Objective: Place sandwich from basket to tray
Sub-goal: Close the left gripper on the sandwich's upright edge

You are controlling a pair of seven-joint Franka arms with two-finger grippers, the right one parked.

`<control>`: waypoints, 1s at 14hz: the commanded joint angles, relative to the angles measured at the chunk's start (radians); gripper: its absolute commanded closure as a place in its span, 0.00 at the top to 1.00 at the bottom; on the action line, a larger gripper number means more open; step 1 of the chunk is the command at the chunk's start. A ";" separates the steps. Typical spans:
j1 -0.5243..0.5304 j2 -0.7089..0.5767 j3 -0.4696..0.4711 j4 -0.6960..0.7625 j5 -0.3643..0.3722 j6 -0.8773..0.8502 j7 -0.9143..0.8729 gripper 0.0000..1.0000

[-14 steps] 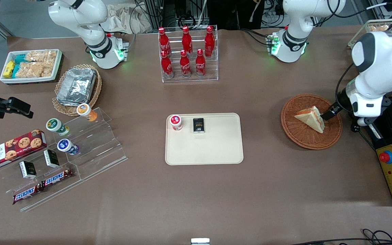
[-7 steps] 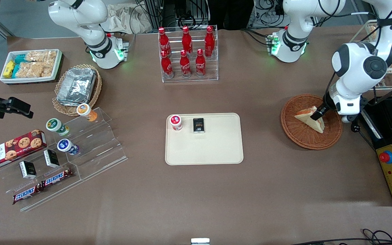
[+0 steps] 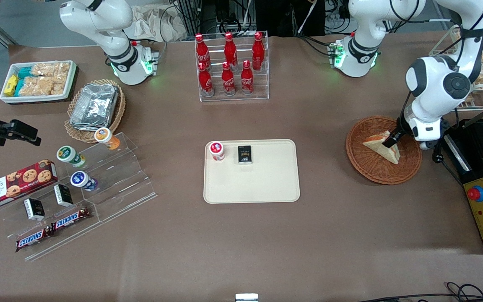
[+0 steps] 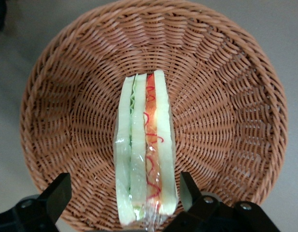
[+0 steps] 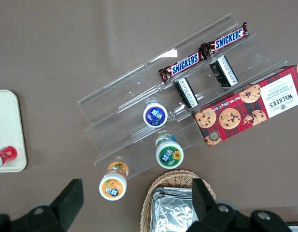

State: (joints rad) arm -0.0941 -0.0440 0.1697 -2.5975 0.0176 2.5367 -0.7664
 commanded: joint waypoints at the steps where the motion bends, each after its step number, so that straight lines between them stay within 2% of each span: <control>1: -0.003 0.050 -0.001 -0.030 0.007 0.111 -0.037 1.00; 2: -0.006 0.059 -0.001 -0.035 0.007 0.129 -0.037 0.99; 3: -0.007 0.062 -0.002 -0.035 0.002 0.135 -0.047 0.77; 5: -0.013 0.059 -0.010 -0.036 0.002 0.136 -0.065 0.14; 6: -0.022 0.056 -0.013 -0.035 0.002 0.134 -0.065 0.00; 10: -0.024 0.018 -0.042 -0.007 0.022 0.079 -0.042 0.00; 14: -0.023 -0.080 -0.056 0.069 0.074 -0.160 0.120 0.00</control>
State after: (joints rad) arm -0.1171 -0.0499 0.1148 -2.5573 0.0589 2.4792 -0.7082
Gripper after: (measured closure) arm 0.687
